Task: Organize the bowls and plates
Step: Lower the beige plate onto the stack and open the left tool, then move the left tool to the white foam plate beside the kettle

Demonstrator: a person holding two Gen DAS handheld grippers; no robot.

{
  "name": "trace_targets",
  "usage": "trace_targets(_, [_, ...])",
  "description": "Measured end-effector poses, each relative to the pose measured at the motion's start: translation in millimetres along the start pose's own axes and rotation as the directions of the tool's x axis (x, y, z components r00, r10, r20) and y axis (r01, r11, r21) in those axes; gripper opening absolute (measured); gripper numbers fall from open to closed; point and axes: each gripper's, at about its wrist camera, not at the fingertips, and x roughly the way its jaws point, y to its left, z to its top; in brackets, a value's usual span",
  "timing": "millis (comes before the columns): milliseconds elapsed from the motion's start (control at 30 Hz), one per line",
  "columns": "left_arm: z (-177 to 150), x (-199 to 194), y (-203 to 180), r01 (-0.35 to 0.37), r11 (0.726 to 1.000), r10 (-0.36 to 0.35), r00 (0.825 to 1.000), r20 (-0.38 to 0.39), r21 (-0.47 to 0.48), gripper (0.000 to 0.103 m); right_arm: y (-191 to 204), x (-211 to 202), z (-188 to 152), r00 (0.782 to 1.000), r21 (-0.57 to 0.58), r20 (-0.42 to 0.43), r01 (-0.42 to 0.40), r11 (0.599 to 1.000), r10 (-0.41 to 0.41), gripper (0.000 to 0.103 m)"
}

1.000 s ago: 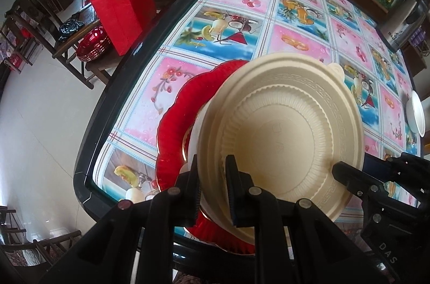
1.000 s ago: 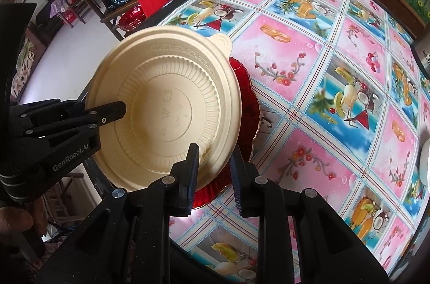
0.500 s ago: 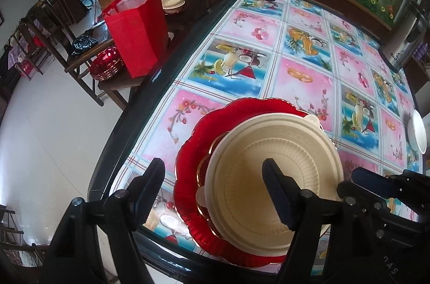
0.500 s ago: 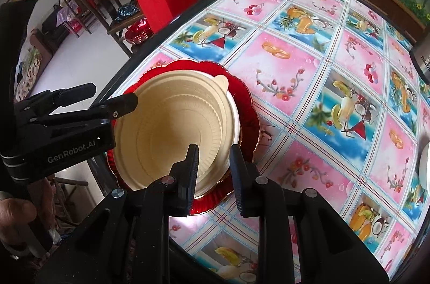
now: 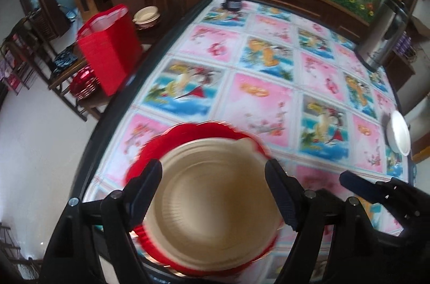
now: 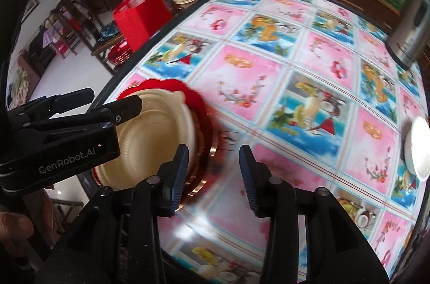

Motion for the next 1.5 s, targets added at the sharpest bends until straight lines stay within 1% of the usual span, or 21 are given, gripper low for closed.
trace_targets(167, [11,1,-46,0.042,0.997,-0.043,0.999,0.007,0.061,0.079,-48,-14,-7,0.999,0.091,0.018,0.047,0.995,-0.049,0.039])
trace_targets(300, [18,4,-90,0.075,0.989,-0.076,0.997,0.005,0.125,0.079,-88,-24,-14,0.996,0.163,0.025,0.081,0.983,-0.087,0.039])
trace_targets(500, [24,16,-151,0.111,0.972,-0.112,0.994,-0.01,0.205,0.08,-152,-37,-30,0.989,0.274,0.019,0.137,0.952,-0.147,0.039])
trace_targets(700, [27,31,-212,0.14,0.951,-0.135,0.99,-0.039,0.274,0.08,-216,-48,-45,0.982,0.37,0.016,0.167,0.914,-0.186,0.039])
trace_targets(800, [28,38,-239,0.149,0.942,-0.14,0.989,-0.05,0.301,0.08,-240,-53,-50,0.979,0.402,0.014,0.18,0.898,-0.203,0.039])
trace_targets(1133, [38,62,-320,0.19,0.918,-0.171,0.982,-0.087,0.347,0.08,-329,-67,-61,0.965,0.503,0.006,0.224,0.835,-0.263,0.039])
trace_targets(1333, [42,83,-359,0.205,0.912,-0.172,0.977,-0.122,0.355,0.08,-371,-66,-64,0.959,0.529,-0.01,0.246,0.812,-0.284,0.039])
trace_targets(1500, [41,100,-384,0.215,0.907,-0.168,0.973,-0.155,0.362,0.08,-396,-60,-64,0.959,0.54,-0.026,0.25,0.803,-0.281,0.039])
